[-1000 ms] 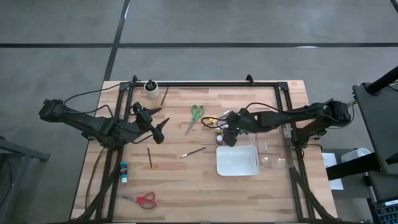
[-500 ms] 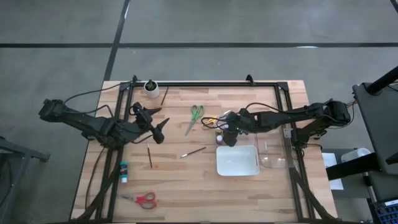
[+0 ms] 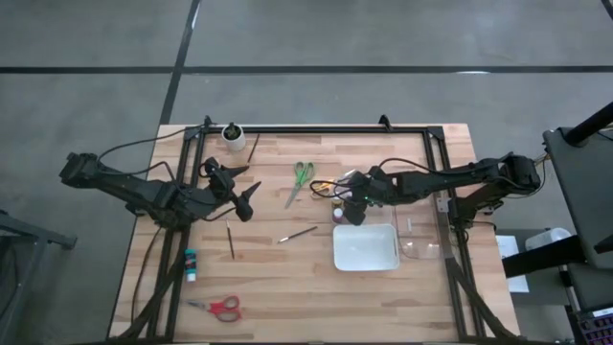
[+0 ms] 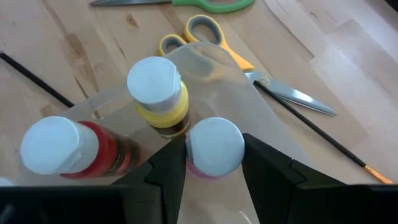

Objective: Pick & Place Paint Supplies
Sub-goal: Put the pink paint bottle into the left transparent bin

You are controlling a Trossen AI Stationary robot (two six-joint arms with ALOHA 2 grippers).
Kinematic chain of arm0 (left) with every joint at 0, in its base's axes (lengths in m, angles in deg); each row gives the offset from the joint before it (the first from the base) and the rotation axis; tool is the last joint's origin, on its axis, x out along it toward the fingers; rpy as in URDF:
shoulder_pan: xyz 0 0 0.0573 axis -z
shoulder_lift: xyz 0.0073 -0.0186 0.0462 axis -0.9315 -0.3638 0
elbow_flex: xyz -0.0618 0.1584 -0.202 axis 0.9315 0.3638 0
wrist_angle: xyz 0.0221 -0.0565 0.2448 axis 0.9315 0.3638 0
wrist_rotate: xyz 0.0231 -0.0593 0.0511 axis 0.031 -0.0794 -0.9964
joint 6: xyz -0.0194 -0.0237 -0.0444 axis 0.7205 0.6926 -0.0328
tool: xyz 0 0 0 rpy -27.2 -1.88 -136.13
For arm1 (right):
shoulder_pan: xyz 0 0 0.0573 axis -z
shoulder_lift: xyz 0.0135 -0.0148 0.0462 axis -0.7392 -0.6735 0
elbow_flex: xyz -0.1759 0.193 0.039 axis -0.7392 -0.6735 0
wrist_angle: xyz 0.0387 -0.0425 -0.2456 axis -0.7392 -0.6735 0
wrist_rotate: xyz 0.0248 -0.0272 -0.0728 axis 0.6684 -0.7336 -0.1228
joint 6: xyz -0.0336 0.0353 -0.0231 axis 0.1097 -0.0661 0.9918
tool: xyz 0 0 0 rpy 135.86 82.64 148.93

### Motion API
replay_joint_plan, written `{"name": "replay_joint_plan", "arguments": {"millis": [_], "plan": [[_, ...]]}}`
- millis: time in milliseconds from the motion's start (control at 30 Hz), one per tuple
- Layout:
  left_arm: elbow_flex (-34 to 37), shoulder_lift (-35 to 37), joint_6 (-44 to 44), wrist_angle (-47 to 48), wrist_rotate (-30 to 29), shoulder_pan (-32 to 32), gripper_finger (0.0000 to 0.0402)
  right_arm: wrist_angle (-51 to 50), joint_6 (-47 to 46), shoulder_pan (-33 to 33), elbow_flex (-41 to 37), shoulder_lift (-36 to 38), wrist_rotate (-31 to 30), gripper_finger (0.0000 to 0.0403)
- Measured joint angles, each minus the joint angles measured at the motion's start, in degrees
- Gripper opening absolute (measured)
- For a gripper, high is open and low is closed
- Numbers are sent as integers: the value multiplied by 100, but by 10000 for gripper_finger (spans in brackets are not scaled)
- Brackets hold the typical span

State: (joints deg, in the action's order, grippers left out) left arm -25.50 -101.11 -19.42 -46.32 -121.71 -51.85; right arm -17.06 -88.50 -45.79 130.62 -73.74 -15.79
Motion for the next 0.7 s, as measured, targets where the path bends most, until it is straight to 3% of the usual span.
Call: {"name": "replay_joint_plan", "arguments": {"millis": [567, 700], "plan": [[0, 0, 0, 0, 0, 2, 269, 164, -52, 0, 0, 4, 33, 149], [2, 0, 0, -2, 0, 2, 269, 173, -103, 0, 0, 5, 35, 171]]}}
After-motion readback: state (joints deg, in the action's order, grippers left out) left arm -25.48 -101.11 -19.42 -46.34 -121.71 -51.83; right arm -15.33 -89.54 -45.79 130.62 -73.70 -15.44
